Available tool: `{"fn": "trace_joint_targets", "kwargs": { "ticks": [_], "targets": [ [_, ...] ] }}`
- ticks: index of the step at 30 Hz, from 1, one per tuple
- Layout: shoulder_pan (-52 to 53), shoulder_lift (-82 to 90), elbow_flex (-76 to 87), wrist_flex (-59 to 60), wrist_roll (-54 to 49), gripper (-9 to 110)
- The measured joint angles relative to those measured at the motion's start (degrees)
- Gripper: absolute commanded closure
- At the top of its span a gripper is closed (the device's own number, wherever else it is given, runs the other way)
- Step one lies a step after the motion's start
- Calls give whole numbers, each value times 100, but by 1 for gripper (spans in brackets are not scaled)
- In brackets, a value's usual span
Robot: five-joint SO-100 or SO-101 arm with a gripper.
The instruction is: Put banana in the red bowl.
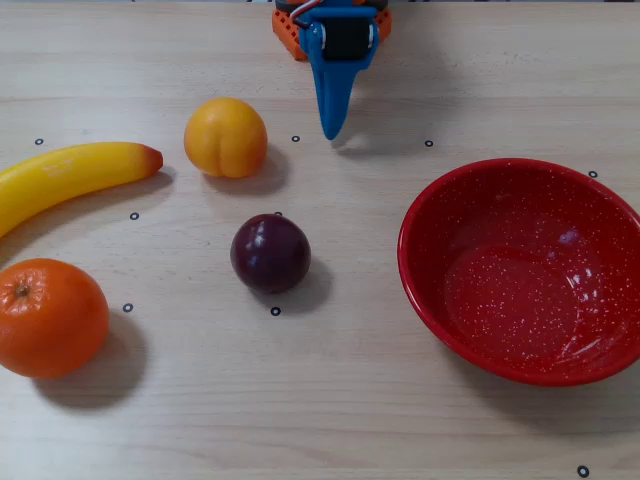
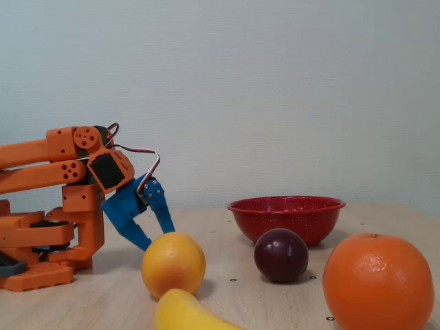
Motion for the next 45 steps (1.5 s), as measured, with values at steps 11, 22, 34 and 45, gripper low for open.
{"fn": "trace_joint_targets", "kwargs": {
  "ticks": [11,22,34,45],
  "targets": [
    [158,-1169,-1055,-44,-88,102],
    [141,-2347,-2971,404,-272,102],
    [396,-3665,-4904,1055,-668,102],
    [1239,-5537,-6829,1503,-949,102]
  ]
}}
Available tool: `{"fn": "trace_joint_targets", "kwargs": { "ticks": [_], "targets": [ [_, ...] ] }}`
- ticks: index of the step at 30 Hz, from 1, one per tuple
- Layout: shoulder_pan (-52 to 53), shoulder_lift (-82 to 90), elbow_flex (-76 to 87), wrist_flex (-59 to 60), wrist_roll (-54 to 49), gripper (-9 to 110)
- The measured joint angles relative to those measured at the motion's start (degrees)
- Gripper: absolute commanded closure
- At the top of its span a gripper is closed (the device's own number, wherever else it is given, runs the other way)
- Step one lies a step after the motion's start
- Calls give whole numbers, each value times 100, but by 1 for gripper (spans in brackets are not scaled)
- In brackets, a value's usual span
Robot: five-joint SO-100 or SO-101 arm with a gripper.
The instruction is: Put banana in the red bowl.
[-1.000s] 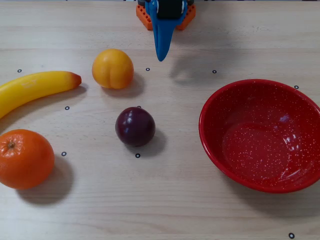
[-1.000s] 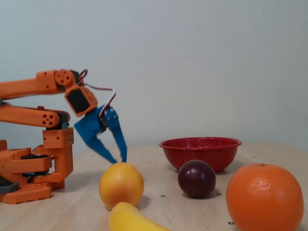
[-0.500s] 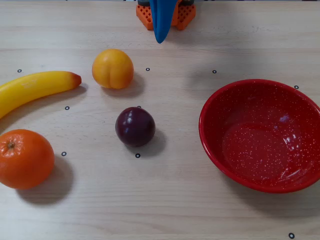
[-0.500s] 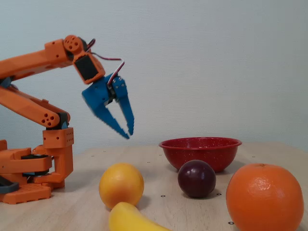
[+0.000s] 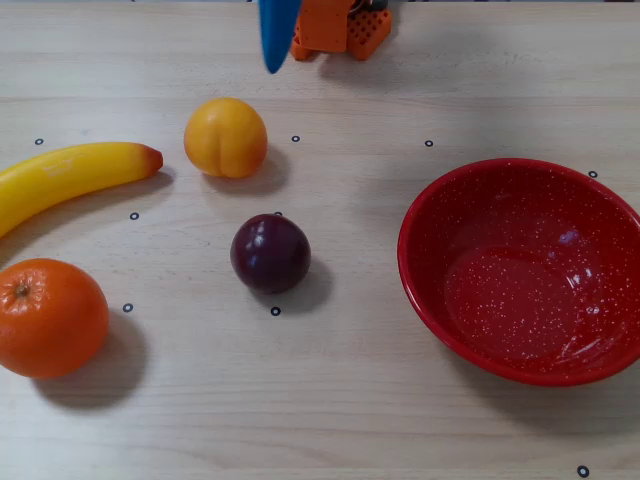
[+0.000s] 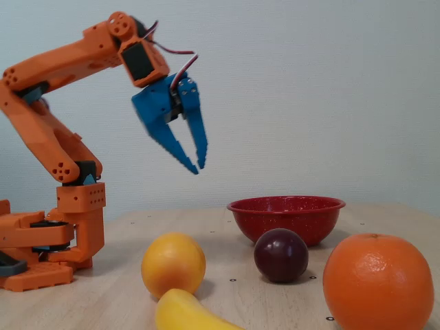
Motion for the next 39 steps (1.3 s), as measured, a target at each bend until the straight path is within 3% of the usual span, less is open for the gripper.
{"fn": "trace_joint_targets", "kwargs": {
  "ticks": [19,39],
  "targets": [
    [2373,-2971,-2812,35,-2268,102],
    [3946,-5897,-5634,1494,-5212,97]
  ]
}}
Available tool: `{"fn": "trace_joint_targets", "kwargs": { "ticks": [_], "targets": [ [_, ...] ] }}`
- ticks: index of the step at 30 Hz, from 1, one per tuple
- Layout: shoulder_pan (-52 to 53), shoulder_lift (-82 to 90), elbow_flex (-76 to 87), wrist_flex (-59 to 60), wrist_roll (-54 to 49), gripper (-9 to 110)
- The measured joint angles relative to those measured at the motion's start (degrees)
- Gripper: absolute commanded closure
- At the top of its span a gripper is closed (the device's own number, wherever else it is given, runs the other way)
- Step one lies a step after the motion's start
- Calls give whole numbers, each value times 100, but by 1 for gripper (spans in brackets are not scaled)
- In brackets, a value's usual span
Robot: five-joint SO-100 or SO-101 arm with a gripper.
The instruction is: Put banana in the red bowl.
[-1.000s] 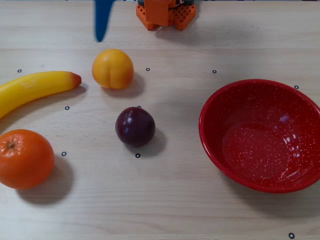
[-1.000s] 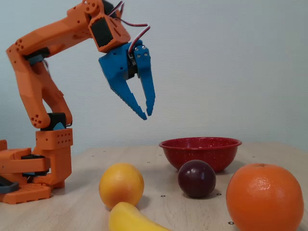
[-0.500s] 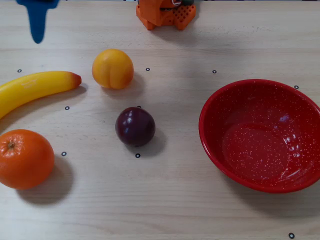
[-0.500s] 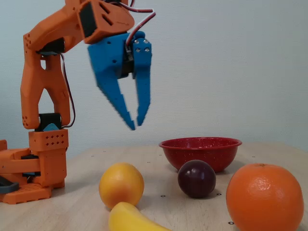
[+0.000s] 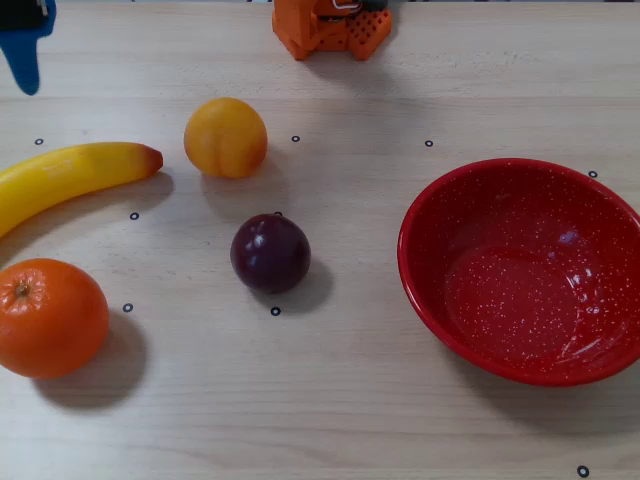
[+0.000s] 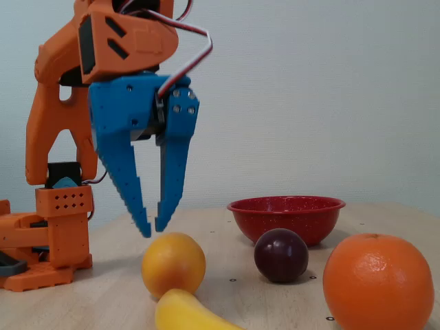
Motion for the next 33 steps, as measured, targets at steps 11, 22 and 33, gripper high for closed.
{"fn": "trace_joint_targets", "kwargs": {
  "ticks": [11,22,33],
  "targets": [
    [334,-949,-1107,633,-686,73],
    [422,-2461,-2804,650,-1547,67],
    [422,-3199,-3604,650,-1872,63]
  ]
}}
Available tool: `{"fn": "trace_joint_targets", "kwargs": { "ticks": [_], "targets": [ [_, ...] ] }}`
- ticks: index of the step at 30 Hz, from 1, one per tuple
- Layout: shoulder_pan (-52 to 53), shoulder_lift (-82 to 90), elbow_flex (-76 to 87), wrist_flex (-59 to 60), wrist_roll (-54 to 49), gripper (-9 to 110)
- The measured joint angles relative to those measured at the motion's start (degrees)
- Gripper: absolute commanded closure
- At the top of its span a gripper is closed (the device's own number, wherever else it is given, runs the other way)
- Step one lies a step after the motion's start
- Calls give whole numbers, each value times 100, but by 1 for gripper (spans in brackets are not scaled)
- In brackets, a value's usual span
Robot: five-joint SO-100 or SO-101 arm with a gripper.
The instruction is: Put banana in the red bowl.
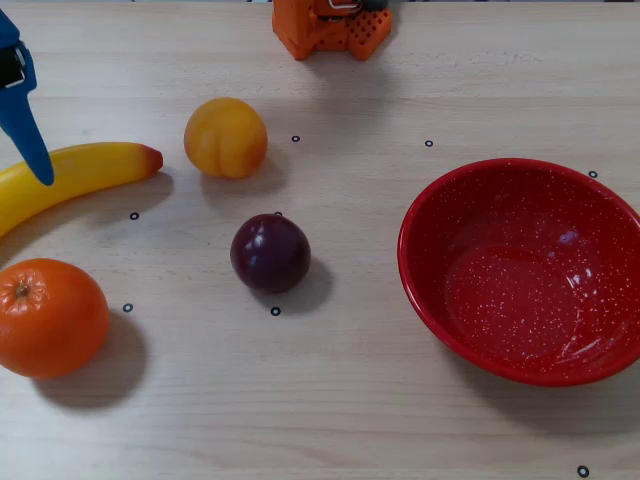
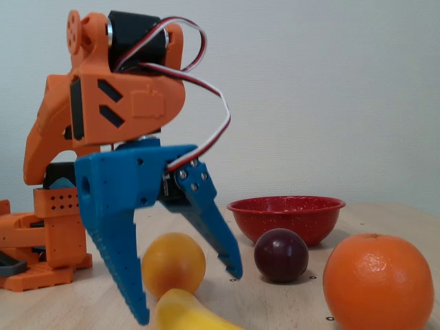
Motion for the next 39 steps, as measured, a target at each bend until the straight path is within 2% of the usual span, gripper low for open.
{"fn": "trace_joint_targets", "kwargs": {
  "ticks": [19,39],
  "targets": [
    [0,-967,-703,0,-527,64],
    [-44,-1714,-1485,0,-519,68]
  ]
}}
